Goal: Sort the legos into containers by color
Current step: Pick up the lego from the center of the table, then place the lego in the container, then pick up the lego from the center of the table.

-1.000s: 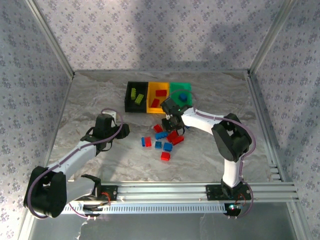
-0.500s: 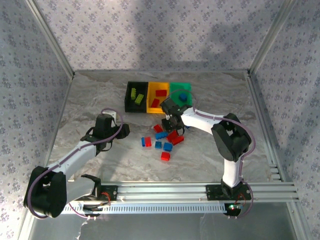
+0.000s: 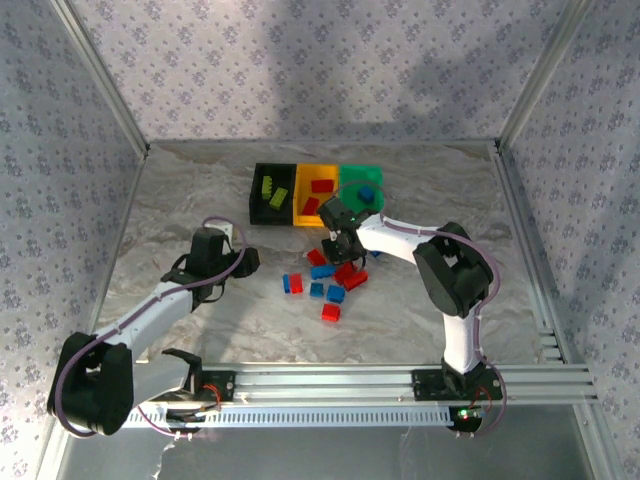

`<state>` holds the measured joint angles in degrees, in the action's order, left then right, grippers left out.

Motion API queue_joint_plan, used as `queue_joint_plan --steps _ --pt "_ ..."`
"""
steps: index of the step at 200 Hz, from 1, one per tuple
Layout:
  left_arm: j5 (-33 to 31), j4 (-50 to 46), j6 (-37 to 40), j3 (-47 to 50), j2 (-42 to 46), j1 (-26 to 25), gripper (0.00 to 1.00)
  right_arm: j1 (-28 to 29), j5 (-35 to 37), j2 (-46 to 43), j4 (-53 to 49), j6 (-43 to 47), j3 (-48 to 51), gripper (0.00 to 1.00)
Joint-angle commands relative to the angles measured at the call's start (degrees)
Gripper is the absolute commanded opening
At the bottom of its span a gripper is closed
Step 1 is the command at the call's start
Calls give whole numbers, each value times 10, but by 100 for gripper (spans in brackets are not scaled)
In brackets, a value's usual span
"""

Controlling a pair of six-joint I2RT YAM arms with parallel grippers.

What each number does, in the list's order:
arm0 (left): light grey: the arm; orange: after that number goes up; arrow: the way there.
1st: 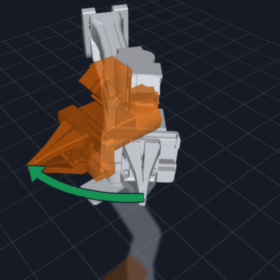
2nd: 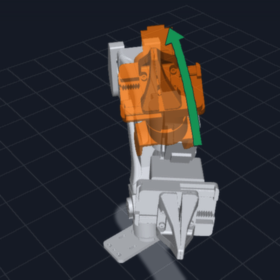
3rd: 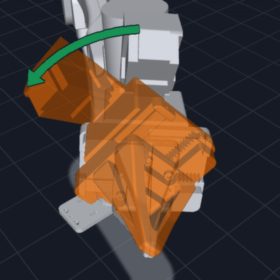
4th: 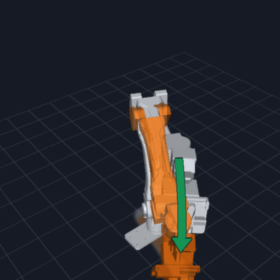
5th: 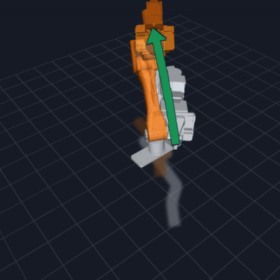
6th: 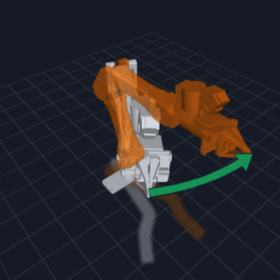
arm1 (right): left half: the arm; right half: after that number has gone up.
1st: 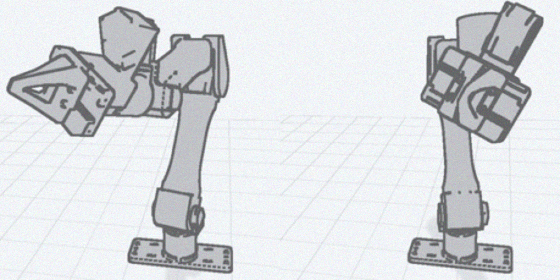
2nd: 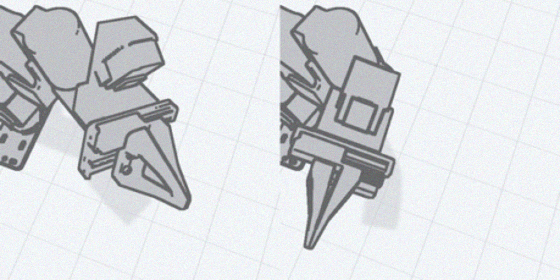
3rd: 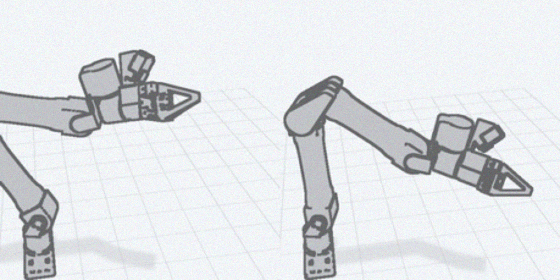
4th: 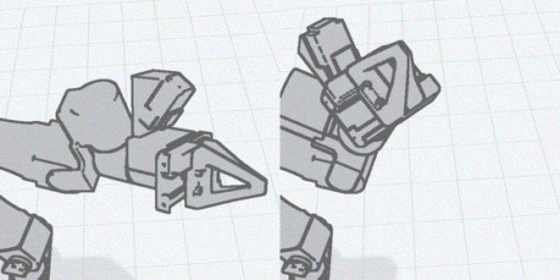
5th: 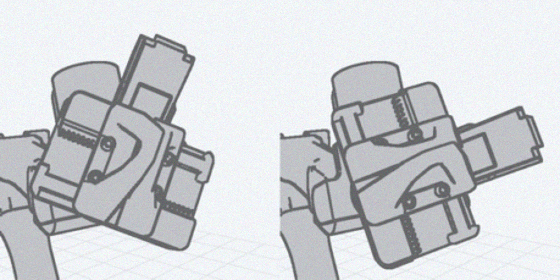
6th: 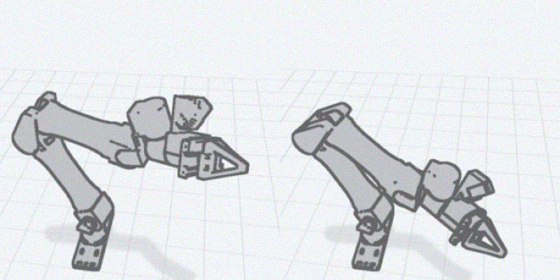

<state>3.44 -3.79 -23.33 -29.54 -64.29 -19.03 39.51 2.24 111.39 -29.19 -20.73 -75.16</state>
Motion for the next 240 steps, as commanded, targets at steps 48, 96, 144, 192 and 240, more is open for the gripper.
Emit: queue_joint_plan --steps 48,96,144,192,240 --pt "12 13 10 -3 -5 0 62 -9 9 -101 -43 7 -31 28" --pt "15 15 9 -2 -3 0 62 -78 11 -94 -30 20 -71 29" --pt "18 19 8 1 -2 -1 62 -142 -4 -3 -25 30 -163 31" --pt "15 20 9 5 9 -2 62 -132 11 16 -40 40 -182 47" --pt "21 26 7 7 4 -4 62 -57 7 -101 -19 55 -49 48"
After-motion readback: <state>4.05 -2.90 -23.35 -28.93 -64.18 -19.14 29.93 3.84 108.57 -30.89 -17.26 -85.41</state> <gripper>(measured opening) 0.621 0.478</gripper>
